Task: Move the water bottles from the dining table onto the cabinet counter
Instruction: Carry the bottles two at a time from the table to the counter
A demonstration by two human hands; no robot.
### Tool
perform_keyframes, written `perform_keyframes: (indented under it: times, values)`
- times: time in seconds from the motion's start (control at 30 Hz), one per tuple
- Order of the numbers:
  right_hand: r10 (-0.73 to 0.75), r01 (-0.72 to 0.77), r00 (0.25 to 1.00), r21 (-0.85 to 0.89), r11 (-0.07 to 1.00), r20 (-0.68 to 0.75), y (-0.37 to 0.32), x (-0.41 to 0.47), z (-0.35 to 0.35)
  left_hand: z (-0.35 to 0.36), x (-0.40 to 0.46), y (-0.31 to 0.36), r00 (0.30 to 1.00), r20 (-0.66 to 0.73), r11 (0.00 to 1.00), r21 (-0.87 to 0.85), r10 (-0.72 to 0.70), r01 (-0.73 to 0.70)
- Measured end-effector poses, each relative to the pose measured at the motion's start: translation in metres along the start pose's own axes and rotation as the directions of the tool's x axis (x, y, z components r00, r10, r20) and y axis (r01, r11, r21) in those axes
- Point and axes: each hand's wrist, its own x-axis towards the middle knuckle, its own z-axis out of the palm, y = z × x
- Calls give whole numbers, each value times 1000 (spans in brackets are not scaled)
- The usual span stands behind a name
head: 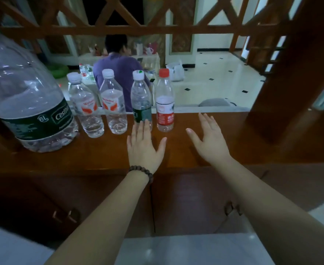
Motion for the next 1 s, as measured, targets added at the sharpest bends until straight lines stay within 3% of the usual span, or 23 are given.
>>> perform_keyframes:
  times: [0.23,0.37,0.5,0.73,1.0]
  values:
    - [81,-93,994,-199,976,-67,62,-109,-77,22,-88,89,983,123,990,8,137,-139]
    - [226,-258,963,-271,927,-144,111,-182,-127,40,-146,156,933,221,959,-66,283,-275]
    - [438,-496,866,-300,815,-242,153,-264,-178,56,-208,232,850,301,902,-153,433,-405]
    - [666,-784,616,-242,572,-420,197,-430,-269,65,-332,356,585,380,697,-414,716,-585]
    - [741,-970,220,-61,236,-634,199,-622,-336,47,-490,460,200,348,390,-652,916,-650]
